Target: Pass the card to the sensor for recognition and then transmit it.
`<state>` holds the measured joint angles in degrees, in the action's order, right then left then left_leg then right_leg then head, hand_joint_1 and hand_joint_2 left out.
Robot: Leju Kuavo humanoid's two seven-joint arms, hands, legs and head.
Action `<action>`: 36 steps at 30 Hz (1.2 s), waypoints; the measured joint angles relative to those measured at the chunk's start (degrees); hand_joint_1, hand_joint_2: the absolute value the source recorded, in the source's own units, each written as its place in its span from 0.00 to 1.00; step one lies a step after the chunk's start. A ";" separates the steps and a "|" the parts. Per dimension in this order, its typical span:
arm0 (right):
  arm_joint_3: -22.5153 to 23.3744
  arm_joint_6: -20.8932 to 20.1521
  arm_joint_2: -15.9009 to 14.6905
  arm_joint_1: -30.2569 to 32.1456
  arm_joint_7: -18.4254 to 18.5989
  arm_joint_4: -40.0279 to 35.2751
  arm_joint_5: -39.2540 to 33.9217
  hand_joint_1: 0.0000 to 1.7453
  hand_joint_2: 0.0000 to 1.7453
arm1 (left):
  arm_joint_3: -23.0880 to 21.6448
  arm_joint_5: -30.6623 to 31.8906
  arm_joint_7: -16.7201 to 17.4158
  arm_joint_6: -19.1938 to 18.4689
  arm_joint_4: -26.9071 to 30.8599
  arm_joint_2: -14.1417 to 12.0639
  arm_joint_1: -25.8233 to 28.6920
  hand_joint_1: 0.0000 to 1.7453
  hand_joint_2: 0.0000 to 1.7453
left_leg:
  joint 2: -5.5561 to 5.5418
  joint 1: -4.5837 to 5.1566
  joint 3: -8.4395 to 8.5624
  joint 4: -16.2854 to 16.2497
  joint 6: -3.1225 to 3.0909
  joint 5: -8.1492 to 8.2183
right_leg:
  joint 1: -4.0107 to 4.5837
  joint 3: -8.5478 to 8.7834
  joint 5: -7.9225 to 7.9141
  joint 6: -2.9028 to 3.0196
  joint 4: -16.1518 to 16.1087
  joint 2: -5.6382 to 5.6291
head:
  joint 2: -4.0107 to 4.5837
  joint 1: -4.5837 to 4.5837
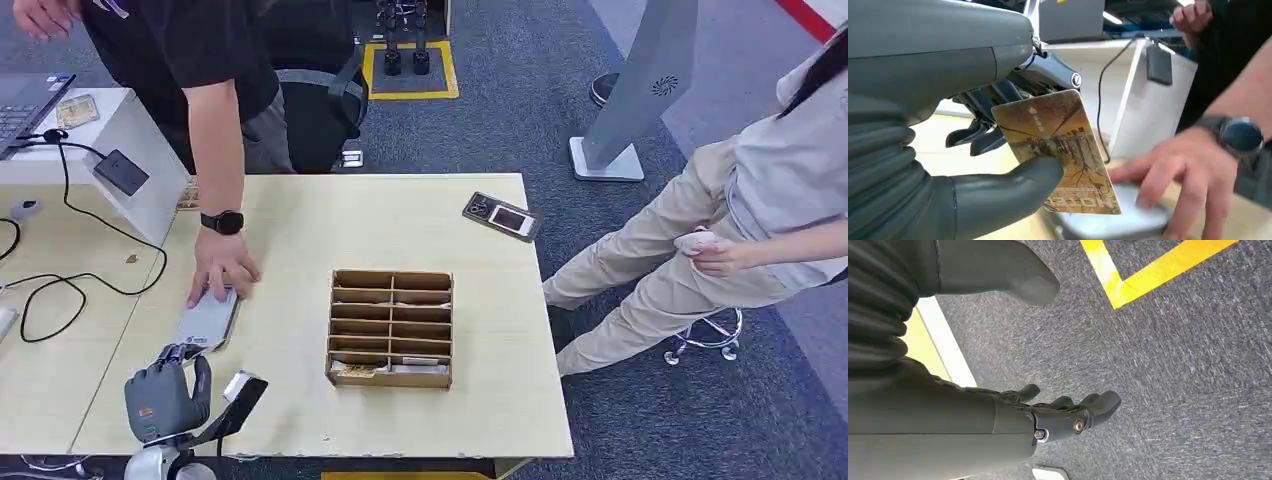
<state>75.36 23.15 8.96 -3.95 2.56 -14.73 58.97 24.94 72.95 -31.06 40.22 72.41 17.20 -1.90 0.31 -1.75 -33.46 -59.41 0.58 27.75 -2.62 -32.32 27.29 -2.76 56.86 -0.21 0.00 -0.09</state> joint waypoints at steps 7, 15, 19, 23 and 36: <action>0.00 0.04 0.00 0.00 -0.17 0.00 0.00 0.00 1.00 | 0.00 -4.65 -2.73 0.00 3.27 0.00 -0.17 1.00 1.00 | 0.00 0.00 0.00 0.00 0.00 0.00 | 0.00 0.00 0.00 0.00 0.00 0.00 | 0.00 0.00; 0.00 -0.20 0.00 -0.04 -0.20 0.00 0.00 0.00 1.00 | 0.00 0.33 -0.76 -0.02 3.84 0.09 -0.24 1.00 1.00 | 0.02 0.00 0.02 0.00 0.00 0.00 | 0.00 -0.01 0.00 0.00 0.00 -0.03 | 0.00 0.00; 0.00 -0.39 0.00 -0.04 -0.20 0.00 0.04 0.00 1.00 | 0.00 3.45 0.87 -0.02 3.82 0.13 -0.25 1.00 1.00 | 0.02 0.00 0.02 0.00 0.00 0.00 | 0.00 -0.01 0.00 0.00 0.00 -0.03 | 0.00 0.02; 0.00 -0.61 0.00 -0.03 -0.20 0.00 0.44 0.00 1.00 | -0.02 8.47 4.38 -0.04 2.84 -0.02 -0.23 1.00 1.00 | 0.02 0.00 0.00 0.00 0.00 0.00 | -0.01 0.00 0.00 0.00 -0.01 -0.03 | 0.00 0.00; 0.02 -1.20 -0.26 -0.02 -0.20 0.04 1.03 0.00 1.00 | -13.25 12.07 26.43 0.11 -7.33 -4.13 0.01 1.00 1.00 | -0.02 0.02 0.03 0.00 0.00 0.01 | -0.02 0.05 0.01 0.00 -0.01 0.04 | 0.00 0.04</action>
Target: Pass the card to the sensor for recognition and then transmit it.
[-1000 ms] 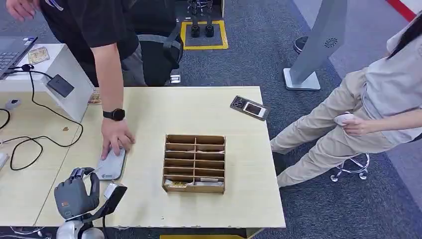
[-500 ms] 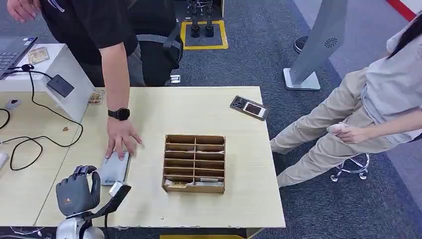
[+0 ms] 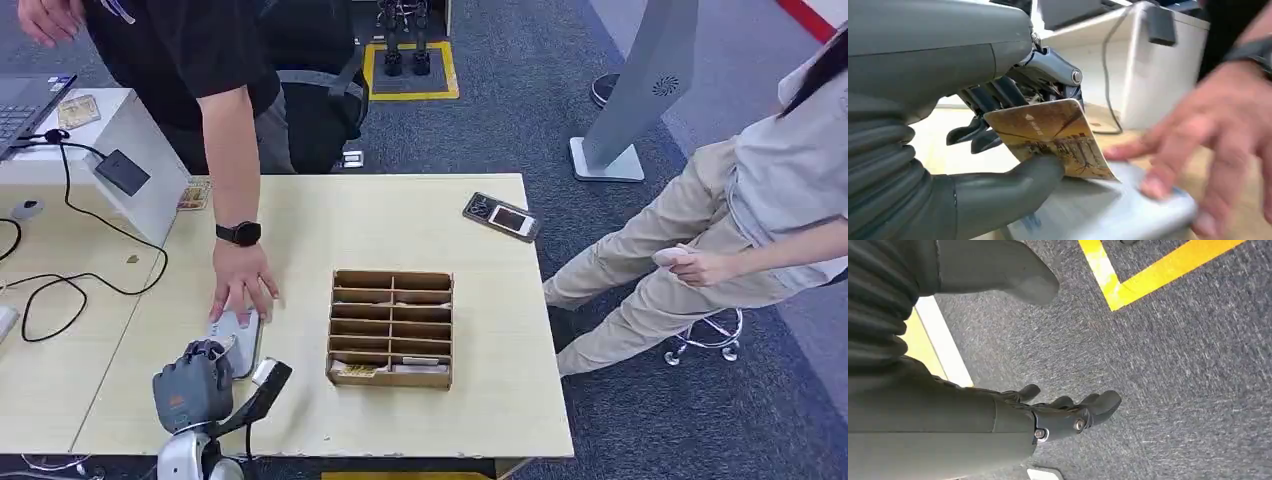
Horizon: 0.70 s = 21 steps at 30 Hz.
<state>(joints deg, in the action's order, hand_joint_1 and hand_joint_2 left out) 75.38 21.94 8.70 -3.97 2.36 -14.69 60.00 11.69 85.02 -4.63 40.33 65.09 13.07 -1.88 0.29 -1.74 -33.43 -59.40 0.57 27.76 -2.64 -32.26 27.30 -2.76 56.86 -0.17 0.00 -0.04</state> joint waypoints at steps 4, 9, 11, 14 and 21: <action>0.00 0.00 0.00 -0.02 0.00 0.00 0.00 0.00 1.00 | -3.90 -0.15 1.17 0.00 -3.05 -1.02 -0.81 1.00 1.00 | -0.03 0.00 0.06 0.01 0.00 0.00 | 0.00 0.10 0.00 0.00 0.00 0.05 | 0.00 -0.02; 0.00 0.00 -0.02 -0.01 0.00 0.00 0.00 0.00 1.00 | -6.11 -0.09 1.64 0.00 -5.29 -1.83 -1.67 1.00 1.00 | -0.03 0.00 0.21 0.01 0.00 0.00 | 0.00 0.25 0.00 0.00 0.00 0.05 | 0.00 -0.02; 0.00 -0.07 -0.02 -0.01 0.00 0.00 0.00 0.00 1.00 | -6.86 -0.17 2.21 0.00 -6.03 -2.14 -1.96 1.00 1.00 | -0.04 0.00 0.25 0.01 0.00 0.00 | 0.00 0.30 0.00 0.00 0.00 0.06 | 0.00 -0.02; 0.00 -0.42 -0.04 -0.02 0.00 0.00 0.00 0.00 1.00 | -7.91 -0.31 2.93 0.00 -7.30 -2.67 -2.57 1.00 1.00 | -0.06 0.00 0.34 0.03 -0.01 0.02 | 0.00 0.44 0.04 0.01 0.00 0.08 | 0.00 -0.02; 0.00 -0.52 -0.04 0.00 -0.02 0.00 0.00 0.00 1.00 | -8.98 -2.23 3.27 0.00 -8.28 -3.63 -2.75 1.00 1.00 | -0.06 0.00 0.67 0.06 0.04 0.07 | 0.00 0.76 0.14 0.01 0.00 0.08 | 0.00 -0.02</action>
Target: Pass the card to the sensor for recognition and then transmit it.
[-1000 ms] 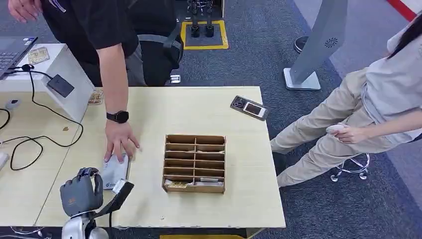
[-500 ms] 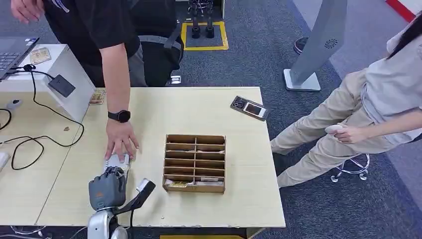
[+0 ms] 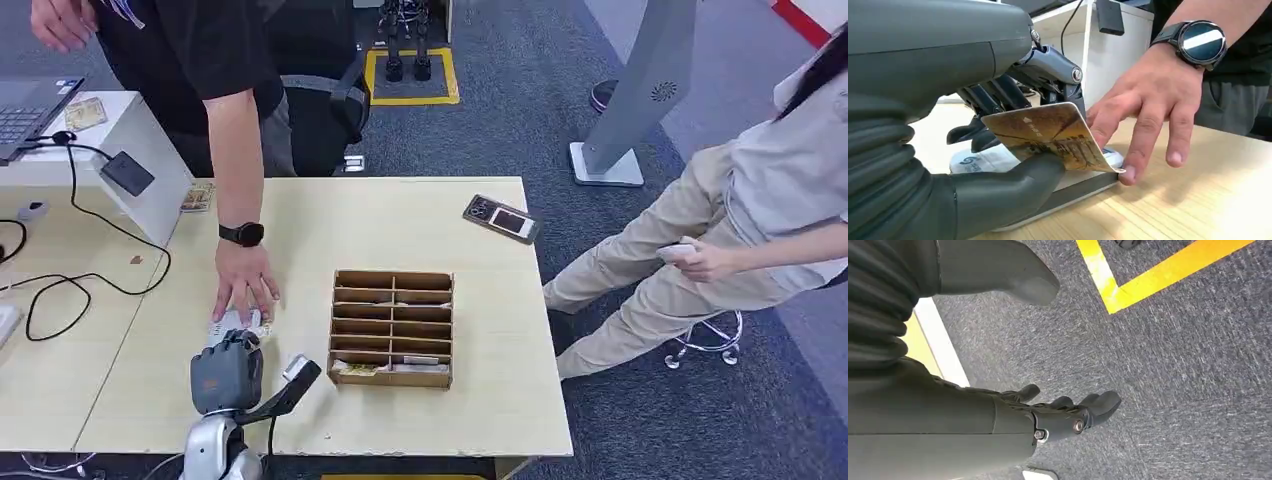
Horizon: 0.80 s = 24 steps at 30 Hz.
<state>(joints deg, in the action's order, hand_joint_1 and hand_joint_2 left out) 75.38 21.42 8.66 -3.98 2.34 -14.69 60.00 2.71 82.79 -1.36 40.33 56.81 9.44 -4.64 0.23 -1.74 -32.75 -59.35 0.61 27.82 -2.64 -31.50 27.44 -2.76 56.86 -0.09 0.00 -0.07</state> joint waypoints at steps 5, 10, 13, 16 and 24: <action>0.00 0.33 0.00 0.00 -0.04 0.00 -0.07 0.00 1.00 | 2.71 -11.44 -11.62 0.02 0.02 1.31 -0.25 1.00 1.00 | -0.01 0.00 0.01 0.00 0.00 -0.01 | 0.00 0.01 -0.01 0.00 0.00 0.00 | 0.00 0.00; 0.00 0.57 0.00 0.00 -0.04 0.00 -0.04 0.00 1.00 | 5.42 -13.46 -13.81 0.00 0.02 3.04 -0.76 1.00 1.00 | -0.01 0.00 0.01 -0.01 0.00 -0.01 | 0.00 0.00 -0.01 0.00 0.00 0.00 | 0.00 0.00; 0.00 0.63 0.00 -0.01 -0.04 0.00 -0.04 0.00 1.00 | 6.54 -20.92 -19.43 0.02 0.24 4.04 -1.37 1.00 1.00 | -0.01 0.00 0.00 -0.01 0.00 -0.01 | 0.00 -0.05 -0.01 0.00 0.00 0.00 | 0.00 0.00; 0.00 0.70 0.00 -0.01 -0.04 0.00 -0.04 0.00 1.00 | 4.32 -31.90 -17.50 0.00 2.78 4.04 -1.57 1.00 1.00 | -0.01 -0.01 -0.02 -0.01 0.00 -0.01 | 0.01 -0.10 -0.01 0.00 0.00 -0.02 | 0.00 0.00; 0.00 0.92 0.00 -0.01 -0.04 -0.04 -0.33 0.00 1.00 | -9.71 -53.51 -14.25 -2.58 15.07 -1.03 -2.84 1.00 1.00 | -0.01 -0.03 -0.23 -0.03 0.00 -0.04 | 0.03 -0.30 -0.02 0.01 0.02 -0.05 | 0.00 -0.02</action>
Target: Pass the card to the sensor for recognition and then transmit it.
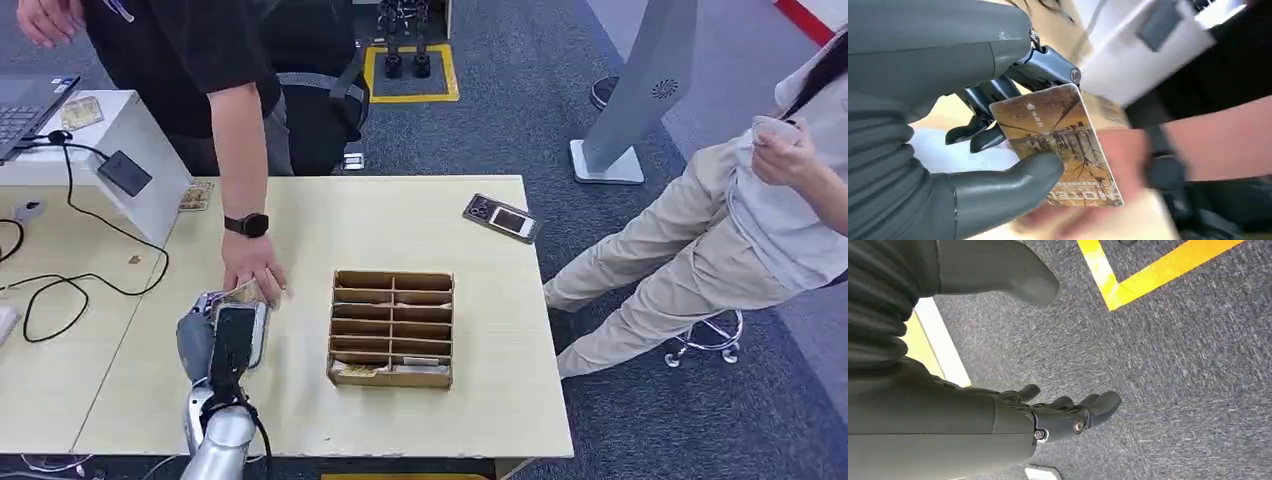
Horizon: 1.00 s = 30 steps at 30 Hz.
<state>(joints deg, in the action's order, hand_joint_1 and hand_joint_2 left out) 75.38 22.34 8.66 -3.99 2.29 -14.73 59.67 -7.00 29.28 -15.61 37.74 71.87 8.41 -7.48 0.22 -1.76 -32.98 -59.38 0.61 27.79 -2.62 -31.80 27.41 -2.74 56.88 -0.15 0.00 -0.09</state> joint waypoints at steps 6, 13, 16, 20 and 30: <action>0.00 0.63 0.00 -0.02 -0.04 0.00 -0.19 0.00 1.00 | -6.28 -9.73 -1.90 -3.21 7.42 -2.68 -2.13 1.00 1.00 | 0.00 0.01 -0.12 -0.02 0.00 0.02 | -0.01 -0.12 0.00 0.00 -0.01 -0.01 | 0.00 0.02; 0.00 0.81 0.00 -0.05 -0.11 0.00 -0.68 0.00 1.00 | -9.85 -12.97 -1.70 -4.22 10.27 -4.39 -5.03 1.00 1.00 | 0.00 0.01 -0.21 -0.02 0.01 0.03 | 0.00 -0.24 0.01 0.00 0.00 -0.01 | 0.00 0.02; 0.00 0.90 0.00 -0.06 -0.13 0.00 -0.39 0.00 1.00 | -10.38 -14.37 -0.63 -4.32 10.25 -4.91 -6.92 1.00 1.00 | 0.01 0.01 -0.21 -0.02 0.01 0.03 | 0.00 -0.24 0.00 0.00 0.00 -0.02 | 0.00 0.02; 0.00 0.90 0.00 -0.16 -0.11 0.00 0.18 0.00 1.00 | -10.92 -16.03 0.74 -5.17 9.59 -5.44 -9.39 0.18 1.00 | 0.01 0.01 -0.22 -0.02 0.00 0.02 | -0.01 -0.24 0.00 0.00 -0.01 -0.02 | 0.00 0.00; 0.00 1.77 0.00 -0.39 -0.09 0.07 0.22 0.00 1.00 | -11.08 -24.34 -0.02 -6.60 5.41 -5.57 -12.68 0.00 1.00 | 0.04 0.01 -0.25 -0.03 0.01 0.03 | -0.01 -0.31 0.00 0.00 0.00 -0.06 | 0.00 0.02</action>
<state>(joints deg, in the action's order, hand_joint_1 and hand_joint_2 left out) 75.38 24.11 8.66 -4.38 2.21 -14.67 59.89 -18.08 4.94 -15.63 31.15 77.29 2.84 -20.16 0.26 -1.75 -33.23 -59.41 0.62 27.82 -2.63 -32.11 27.42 -2.74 56.87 -0.21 0.00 -0.07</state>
